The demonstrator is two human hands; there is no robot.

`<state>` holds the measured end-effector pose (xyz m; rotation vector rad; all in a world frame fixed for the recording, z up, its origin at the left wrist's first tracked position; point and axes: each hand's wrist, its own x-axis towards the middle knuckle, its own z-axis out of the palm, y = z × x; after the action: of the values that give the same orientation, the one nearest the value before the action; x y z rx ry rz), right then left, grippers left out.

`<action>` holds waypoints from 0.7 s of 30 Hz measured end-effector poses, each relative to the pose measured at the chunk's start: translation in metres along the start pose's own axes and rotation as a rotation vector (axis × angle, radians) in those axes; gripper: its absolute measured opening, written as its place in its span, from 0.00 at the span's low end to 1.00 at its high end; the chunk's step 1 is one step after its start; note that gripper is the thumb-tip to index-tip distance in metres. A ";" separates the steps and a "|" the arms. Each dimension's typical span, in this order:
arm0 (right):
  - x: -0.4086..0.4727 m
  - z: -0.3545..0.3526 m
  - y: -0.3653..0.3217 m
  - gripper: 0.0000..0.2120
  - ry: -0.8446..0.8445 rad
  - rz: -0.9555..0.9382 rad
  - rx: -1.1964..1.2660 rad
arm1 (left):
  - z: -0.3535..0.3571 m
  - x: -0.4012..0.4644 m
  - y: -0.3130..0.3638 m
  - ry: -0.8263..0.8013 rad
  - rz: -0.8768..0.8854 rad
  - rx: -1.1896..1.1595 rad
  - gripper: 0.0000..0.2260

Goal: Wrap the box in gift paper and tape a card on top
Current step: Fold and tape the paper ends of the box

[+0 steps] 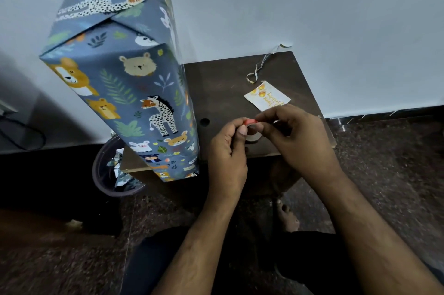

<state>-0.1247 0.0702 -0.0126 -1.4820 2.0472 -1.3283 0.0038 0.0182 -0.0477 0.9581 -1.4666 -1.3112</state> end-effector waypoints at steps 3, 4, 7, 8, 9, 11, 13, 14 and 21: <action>0.001 -0.004 0.000 0.02 -0.009 -0.023 -0.060 | -0.002 0.000 -0.004 -0.033 0.021 0.042 0.09; 0.001 -0.004 0.001 0.02 -0.018 -0.022 -0.067 | -0.003 -0.001 -0.005 -0.041 0.029 0.051 0.09; 0.001 -0.007 0.003 0.02 -0.016 0.026 -0.036 | -0.003 -0.001 -0.002 -0.052 0.032 0.032 0.09; 0.001 -0.008 0.003 0.02 -0.015 0.039 -0.011 | -0.003 -0.002 -0.001 -0.053 0.029 0.016 0.09; 0.001 -0.009 0.004 0.02 -0.017 0.049 0.017 | -0.003 -0.002 0.001 -0.056 0.026 0.000 0.09; 0.002 -0.011 0.005 0.02 -0.025 0.078 0.093 | -0.003 -0.002 0.002 -0.067 0.028 -0.032 0.09; 0.004 -0.014 0.006 0.01 -0.034 0.110 0.141 | -0.002 -0.003 0.005 -0.093 0.039 -0.049 0.09; 0.004 -0.015 0.006 0.01 -0.037 0.120 0.141 | -0.002 -0.003 0.006 -0.107 0.046 -0.052 0.09; 0.005 -0.016 0.009 0.03 -0.032 0.152 0.089 | -0.004 0.000 0.001 -0.100 0.056 -0.030 0.09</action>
<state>-0.1434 0.0744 -0.0099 -1.2751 2.0095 -1.3089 0.0073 0.0174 -0.0468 0.8366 -1.5345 -1.3539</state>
